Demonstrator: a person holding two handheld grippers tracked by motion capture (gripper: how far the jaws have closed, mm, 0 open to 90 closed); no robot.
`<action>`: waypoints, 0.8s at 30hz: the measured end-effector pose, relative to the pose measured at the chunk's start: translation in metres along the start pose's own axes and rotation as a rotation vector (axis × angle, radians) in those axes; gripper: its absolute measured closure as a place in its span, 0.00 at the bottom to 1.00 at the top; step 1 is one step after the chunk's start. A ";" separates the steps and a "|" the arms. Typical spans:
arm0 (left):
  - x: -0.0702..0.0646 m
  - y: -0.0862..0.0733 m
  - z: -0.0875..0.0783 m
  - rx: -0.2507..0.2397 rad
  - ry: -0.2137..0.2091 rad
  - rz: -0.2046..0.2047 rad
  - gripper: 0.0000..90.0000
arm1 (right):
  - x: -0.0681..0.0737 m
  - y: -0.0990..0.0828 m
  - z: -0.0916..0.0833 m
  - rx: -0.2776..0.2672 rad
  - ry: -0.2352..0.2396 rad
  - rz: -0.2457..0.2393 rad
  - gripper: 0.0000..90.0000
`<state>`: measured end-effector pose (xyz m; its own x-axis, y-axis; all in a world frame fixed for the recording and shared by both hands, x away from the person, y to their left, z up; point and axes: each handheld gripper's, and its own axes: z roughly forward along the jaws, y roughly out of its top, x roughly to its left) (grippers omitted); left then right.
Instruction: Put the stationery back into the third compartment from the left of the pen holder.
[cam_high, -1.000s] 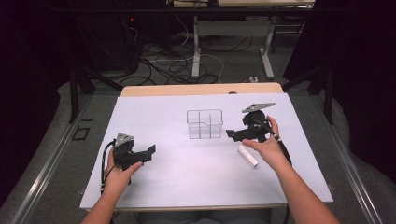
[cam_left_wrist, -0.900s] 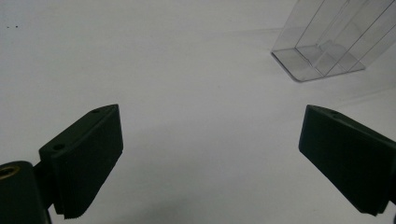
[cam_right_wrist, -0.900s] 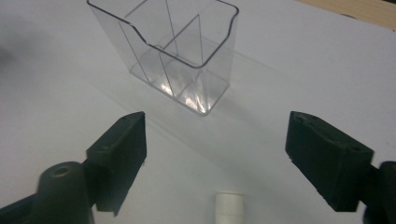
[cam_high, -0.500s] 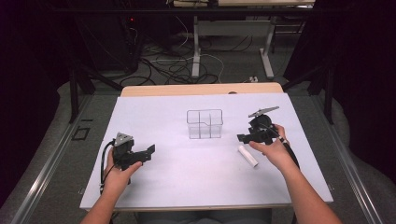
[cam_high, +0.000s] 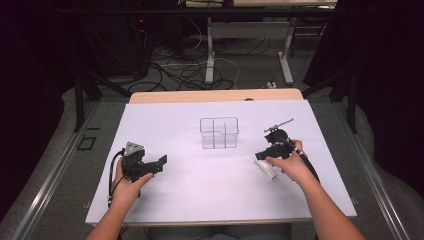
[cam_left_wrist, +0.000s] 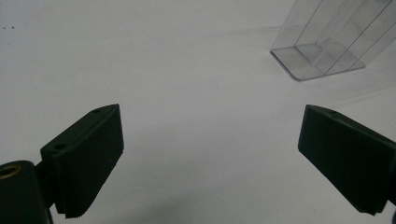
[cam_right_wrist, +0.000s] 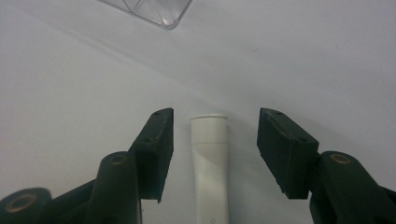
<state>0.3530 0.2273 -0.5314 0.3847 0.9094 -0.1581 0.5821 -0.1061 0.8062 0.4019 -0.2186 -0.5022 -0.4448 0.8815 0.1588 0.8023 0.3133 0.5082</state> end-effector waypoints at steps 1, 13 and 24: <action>0.000 0.000 0.000 0.000 0.000 0.000 0.08 | -0.001 -0.001 0.001 0.001 0.002 -0.018 0.51; 0.000 0.000 0.000 0.008 0.000 0.003 0.08 | -0.001 -0.003 0.016 0.090 -0.017 -0.031 0.55; 0.000 0.000 0.000 0.009 0.001 0.004 0.08 | -0.002 -0.006 0.026 0.133 -0.027 -0.021 0.59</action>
<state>0.3529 0.2278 -0.5317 0.3864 0.9094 -0.1539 0.5871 -0.1138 0.8015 0.4078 -0.2132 -0.5275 -0.4525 0.8829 0.1255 0.8394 0.3742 0.3942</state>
